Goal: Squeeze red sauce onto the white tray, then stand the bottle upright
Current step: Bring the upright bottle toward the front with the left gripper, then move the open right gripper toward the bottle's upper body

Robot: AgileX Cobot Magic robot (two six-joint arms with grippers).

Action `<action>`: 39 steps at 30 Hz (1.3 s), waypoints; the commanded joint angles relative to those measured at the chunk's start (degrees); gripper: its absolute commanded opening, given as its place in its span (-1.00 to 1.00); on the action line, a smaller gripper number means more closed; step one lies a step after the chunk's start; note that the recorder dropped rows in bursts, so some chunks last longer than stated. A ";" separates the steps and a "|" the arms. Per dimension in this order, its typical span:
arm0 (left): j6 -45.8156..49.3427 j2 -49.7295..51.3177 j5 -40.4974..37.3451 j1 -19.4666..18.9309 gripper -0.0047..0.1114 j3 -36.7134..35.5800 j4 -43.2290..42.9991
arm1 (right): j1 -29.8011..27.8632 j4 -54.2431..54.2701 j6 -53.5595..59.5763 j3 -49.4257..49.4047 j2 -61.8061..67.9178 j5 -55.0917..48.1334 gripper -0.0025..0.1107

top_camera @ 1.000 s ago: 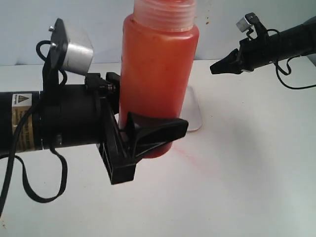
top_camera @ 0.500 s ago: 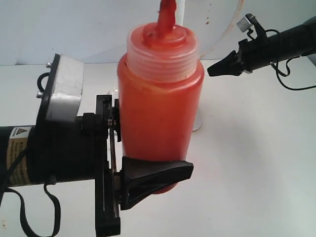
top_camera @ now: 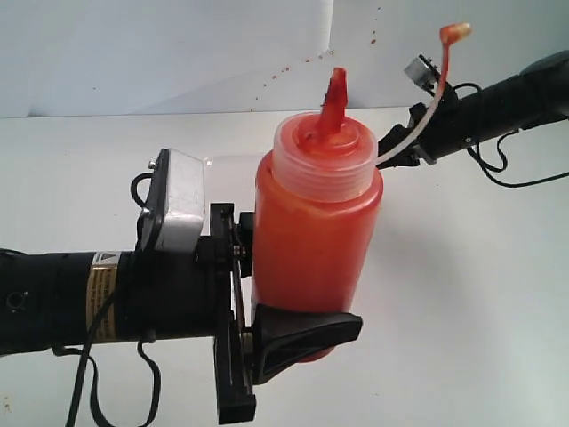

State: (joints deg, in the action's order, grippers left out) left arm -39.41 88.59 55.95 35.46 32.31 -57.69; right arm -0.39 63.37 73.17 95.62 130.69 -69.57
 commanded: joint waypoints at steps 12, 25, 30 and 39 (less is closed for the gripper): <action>8.26 7.02 4.80 0.13 -0.92 -0.06 15.02 | -0.19 16.32 42.67 -31.93 -27.82 -0.39 -0.96; 8.62 8.01 6.79 0.13 -0.92 -0.06 19.76 | -0.09 19.88 43.49 -36.20 -31.18 -0.39 -0.96; 9.27 8.01 5.02 -0.23 -0.92 -0.06 21.34 | 0.59 18.61 43.73 -36.20 -31.08 -0.39 -0.23; 11.99 8.01 -0.69 -0.23 -0.92 -0.06 25.20 | 7.35 18.61 46.03 -36.20 -30.32 -0.39 0.90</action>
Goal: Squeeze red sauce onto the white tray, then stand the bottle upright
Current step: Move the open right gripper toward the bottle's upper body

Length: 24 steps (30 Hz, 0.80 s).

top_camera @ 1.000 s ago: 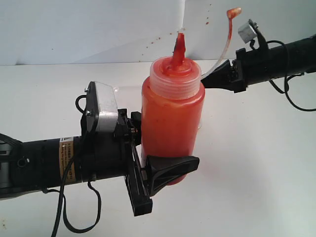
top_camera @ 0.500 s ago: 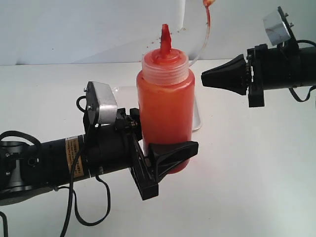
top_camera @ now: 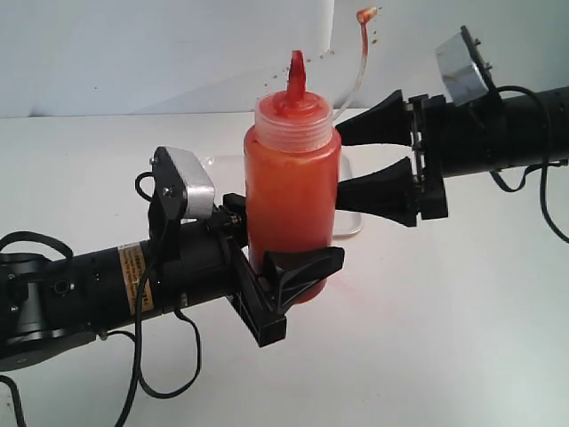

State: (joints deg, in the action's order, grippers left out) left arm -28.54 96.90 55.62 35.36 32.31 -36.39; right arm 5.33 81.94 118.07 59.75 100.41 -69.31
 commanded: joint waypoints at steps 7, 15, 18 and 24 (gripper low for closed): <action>3.69 -0.30 -1.20 -0.13 -0.92 -0.06 4.70 | 0.26 0.32 1.15 -0.33 -0.04 -0.65 0.90; 8.71 -0.30 -1.87 -0.13 -0.92 -0.06 11.10 | -0.71 -3.14 -0.77 -0.33 -0.88 -0.65 0.90; 11.12 -0.30 -1.87 -0.25 -0.92 -0.06 13.64 | -0.71 -2.52 -1.39 -0.33 -1.72 -0.65 0.90; 10.78 -0.30 -1.87 -1.58 -0.92 -0.06 13.16 | -0.71 -0.99 -3.74 -0.33 -2.20 -0.65 0.90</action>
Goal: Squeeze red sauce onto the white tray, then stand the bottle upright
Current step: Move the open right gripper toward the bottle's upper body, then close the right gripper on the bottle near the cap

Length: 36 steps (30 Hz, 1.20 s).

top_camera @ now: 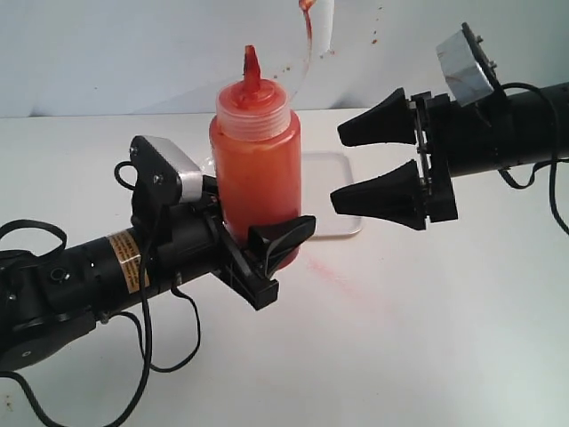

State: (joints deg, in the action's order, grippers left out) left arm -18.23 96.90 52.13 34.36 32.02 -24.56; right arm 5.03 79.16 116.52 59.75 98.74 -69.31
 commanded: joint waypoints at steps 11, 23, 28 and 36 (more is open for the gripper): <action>0.33 1.14 2.27 -0.57 -0.92 0.34 -2.72 | 6.44 3.51 -2.39 -0.33 -0.53 -0.66 0.90; 0.33 1.26 5.06 -0.57 -0.92 0.34 -3.51 | 11.76 4.34 0.13 -0.33 -0.53 -0.66 0.90; 0.33 1.39 4.83 -0.57 -0.92 0.34 -4.68 | 13.82 5.92 0.38 -0.33 -0.53 2.11 0.90; 0.33 1.39 4.83 -0.57 -0.92 0.34 -7.20 | 14.41 8.29 0.38 -0.33 -0.53 4.21 0.82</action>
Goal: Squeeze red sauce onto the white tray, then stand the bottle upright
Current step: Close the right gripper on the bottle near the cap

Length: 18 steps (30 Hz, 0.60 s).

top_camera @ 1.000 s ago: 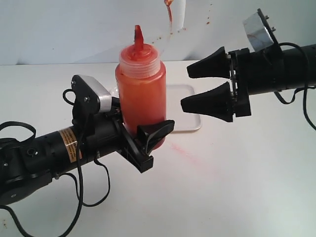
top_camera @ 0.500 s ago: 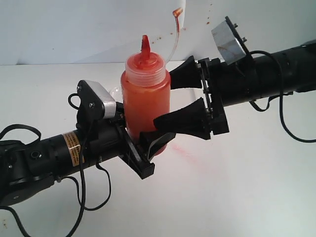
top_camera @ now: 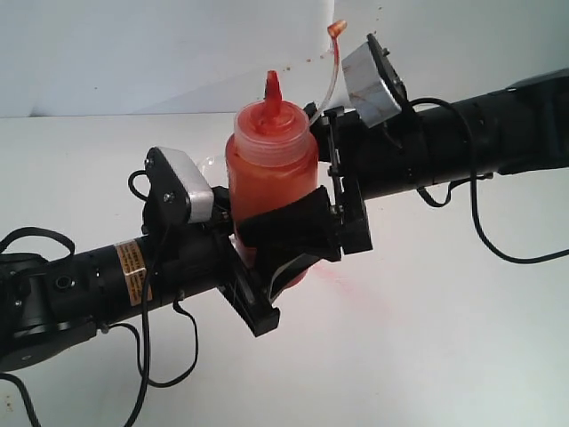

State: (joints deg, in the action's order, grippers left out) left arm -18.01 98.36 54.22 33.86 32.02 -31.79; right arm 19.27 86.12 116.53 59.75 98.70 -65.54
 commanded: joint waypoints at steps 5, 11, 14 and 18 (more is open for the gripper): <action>0.11 -0.07 2.73 -0.07 -0.92 0.34 0.15 | 0.16 0.08 0.37 -0.33 -0.49 0.83 0.25; 0.11 -0.07 2.73 -0.07 -0.92 0.34 0.15 | 0.16 -1.77 0.61 -0.33 -0.49 1.49 -0.79; 0.11 -0.07 2.73 -0.07 -0.92 0.34 0.15 | 0.16 -1.77 0.88 -0.33 -0.49 1.49 -0.96; 0.11 -0.07 2.41 -0.07 -0.92 0.34 0.15 | 0.16 -1.29 1.28 -0.33 -0.49 1.49 -0.96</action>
State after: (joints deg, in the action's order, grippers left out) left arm -18.01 98.58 53.85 33.86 32.02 -31.90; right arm 19.41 85.00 116.94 59.75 98.46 -65.11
